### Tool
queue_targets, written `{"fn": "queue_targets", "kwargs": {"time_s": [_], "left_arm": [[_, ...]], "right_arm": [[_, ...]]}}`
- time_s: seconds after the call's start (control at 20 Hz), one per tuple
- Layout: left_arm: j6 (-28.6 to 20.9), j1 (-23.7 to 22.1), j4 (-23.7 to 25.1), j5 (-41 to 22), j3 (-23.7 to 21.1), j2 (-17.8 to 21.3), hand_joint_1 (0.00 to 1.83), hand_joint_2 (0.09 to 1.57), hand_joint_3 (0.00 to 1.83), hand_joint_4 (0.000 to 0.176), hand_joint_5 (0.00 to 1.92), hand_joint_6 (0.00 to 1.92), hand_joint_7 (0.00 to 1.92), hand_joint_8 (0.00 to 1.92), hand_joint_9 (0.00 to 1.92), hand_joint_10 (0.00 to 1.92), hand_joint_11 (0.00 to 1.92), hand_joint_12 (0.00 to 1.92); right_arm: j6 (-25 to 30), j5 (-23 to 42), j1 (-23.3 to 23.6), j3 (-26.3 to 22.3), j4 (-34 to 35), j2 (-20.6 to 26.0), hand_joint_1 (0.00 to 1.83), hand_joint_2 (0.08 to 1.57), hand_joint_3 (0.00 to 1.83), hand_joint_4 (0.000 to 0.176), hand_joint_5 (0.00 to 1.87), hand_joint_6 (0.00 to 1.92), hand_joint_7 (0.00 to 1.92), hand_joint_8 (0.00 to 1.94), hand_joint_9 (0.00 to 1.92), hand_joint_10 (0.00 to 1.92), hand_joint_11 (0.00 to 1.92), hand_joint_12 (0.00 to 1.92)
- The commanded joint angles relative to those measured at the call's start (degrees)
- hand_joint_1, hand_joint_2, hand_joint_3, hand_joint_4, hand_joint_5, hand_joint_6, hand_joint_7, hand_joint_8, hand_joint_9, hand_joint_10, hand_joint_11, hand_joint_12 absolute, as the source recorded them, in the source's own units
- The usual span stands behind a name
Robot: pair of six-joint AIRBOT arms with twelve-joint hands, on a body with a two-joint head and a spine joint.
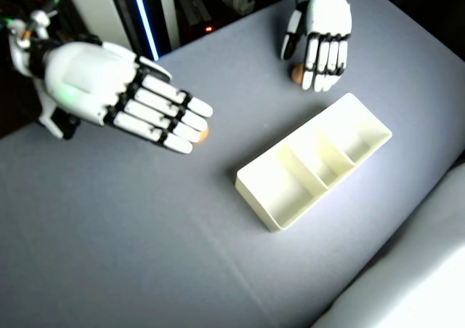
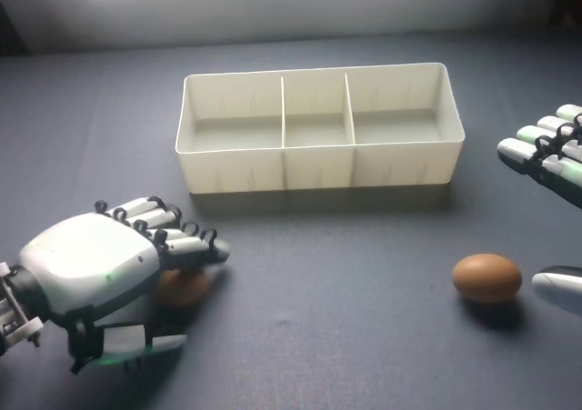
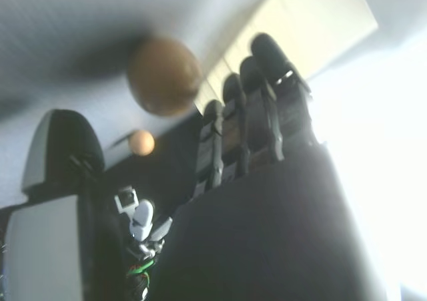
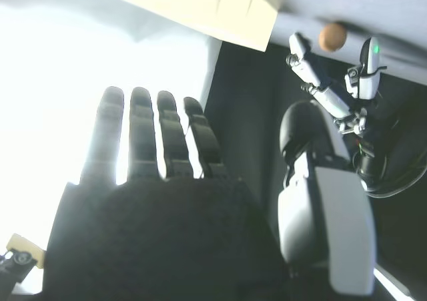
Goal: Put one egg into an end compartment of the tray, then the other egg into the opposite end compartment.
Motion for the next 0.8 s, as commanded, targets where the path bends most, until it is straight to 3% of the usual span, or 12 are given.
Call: {"fn": "queue_targets", "kwargs": {"time_s": [0.0,0.05,0.15,0.25,0.3,0.35,0.4,0.45,0.55,0.6,0.65,0.75], "left_arm": [[0.29,-0.54,0.00,-5.02,0.20,0.07,1.18,1.27,0.00,0.000,0.64,1.23,0.76,1.57,0.78,1.69,0.75,1.92],[0.29,-0.71,-0.01,-6.03,0.13,0.26,1.18,1.29,0.00,0.000,0.65,1.26,0.72,1.70,0.83,1.85,0.91,1.92],[0.66,-1.55,0.68,-8.29,-0.79,1.37,1.16,1.30,0.00,0.000,0.60,1.38,0.73,1.64,0.78,1.72,0.80,1.92],[0.84,-2.35,2.12,-10.80,-1.94,2.82,1.17,1.30,0.00,0.000,0.59,1.34,0.74,1.66,0.84,1.69,0.86,1.92],[0.85,-3.07,3.02,-12.19,-2.49,3.69,1.16,1.33,0.00,0.000,0.59,1.31,0.67,1.80,0.94,1.87,1.05,1.92],[0.86,-4.03,3.94,-13.49,-2.78,4.38,1.15,1.33,0.00,0.000,0.59,1.50,0.63,1.68,1.03,1.91,1.17,1.92],[0.99,-4.86,4.34,-14.06,-2.84,4.74,1.16,1.33,0.00,0.000,0.60,1.32,0.64,1.81,0.97,1.92,1.11,1.92],[1.63,-6.44,4.48,-14.24,-2.60,4.98,1.19,1.28,0.00,0.000,0.66,1.27,0.75,1.62,0.84,1.72,0.86,1.86],[2.86,-9.93,3.50,-12.86,-1.14,4.34,1.35,1.21,0.00,0.000,0.67,1.18,0.80,1.32,0.88,1.51,0.78,1.64],[2.87,-12.23,2.83,-11.11,0.53,3.25,1.35,1.21,0.00,0.000,0.68,1.15,0.82,1.30,0.87,1.52,0.78,1.65],[2.86,-14.05,2.34,-9.33,2.00,2.20,1.24,1.22,0.00,0.000,0.68,1.23,0.86,1.39,0.86,1.43,0.76,1.69],[2.86,-19.12,0.43,-4.11,6.92,-1.67,1.20,1.24,0.00,0.000,0.69,1.23,0.82,1.50,0.80,1.53,0.73,1.84]], "right_arm": [[0.54,7.36,0.33,0.29,-0.17,0.05,0.16,1.26,0.04,0.000,0.00,0.00,0.00,0.00,0.00,0.00,0.00,0.00],[0.72,7.48,0.18,0.30,-0.16,0.05,0.16,1.26,0.04,0.000,0.00,0.00,0.00,0.00,0.00,0.00,0.00,0.00],[1.20,7.76,-0.04,0.38,-0.14,0.05,0.15,1.26,0.03,0.000,0.00,0.00,0.00,0.00,0.00,0.00,0.00,0.00],[1.43,8.02,-0.09,0.37,-0.14,0.06,0.14,1.26,0.03,0.000,0.00,0.00,0.00,0.00,0.00,0.00,0.00,0.00],[1.56,8.27,-0.15,0.37,-0.14,0.07,0.15,1.26,0.03,0.000,0.00,0.00,0.00,0.00,0.00,0.00,0.00,0.00],[1.73,8.55,-0.19,0.37,-0.14,0.07,0.16,1.27,0.03,0.000,0.00,0.00,0.00,0.00,0.00,0.00,0.00,0.00],[1.82,8.72,-0.22,0.37,-0.14,0.08,0.16,1.27,0.03,0.000,0.00,0.00,0.00,0.00,0.00,0.00,0.00,0.00],[1.95,8.94,-0.26,0.37,-0.13,0.08,0.16,1.28,0.03,0.000,0.00,0.00,0.00,0.00,0.00,0.00,0.00,0.00],[2.12,9.21,-0.26,0.37,-0.12,0.08,0.14,1.27,0.03,0.000,0.00,0.00,0.00,0.00,0.00,0.00,0.00,0.00],[2.23,9.41,-0.31,0.37,-0.08,0.08,0.14,1.27,0.02,0.000,0.00,0.00,0.00,0.00,0.00,0.00,0.00,0.00],[2.23,9.47,-0.38,0.37,-0.04,0.07,0.15,1.27,0.02,0.000,0.00,0.00,0.00,0.00,0.00,0.00,0.00,0.00],[2.23,9.51,-0.73,0.49,0.20,0.04,0.19,1.27,0.02,0.000,0.00,0.00,0.00,0.00,0.00,0.00,0.00,0.00]]}}
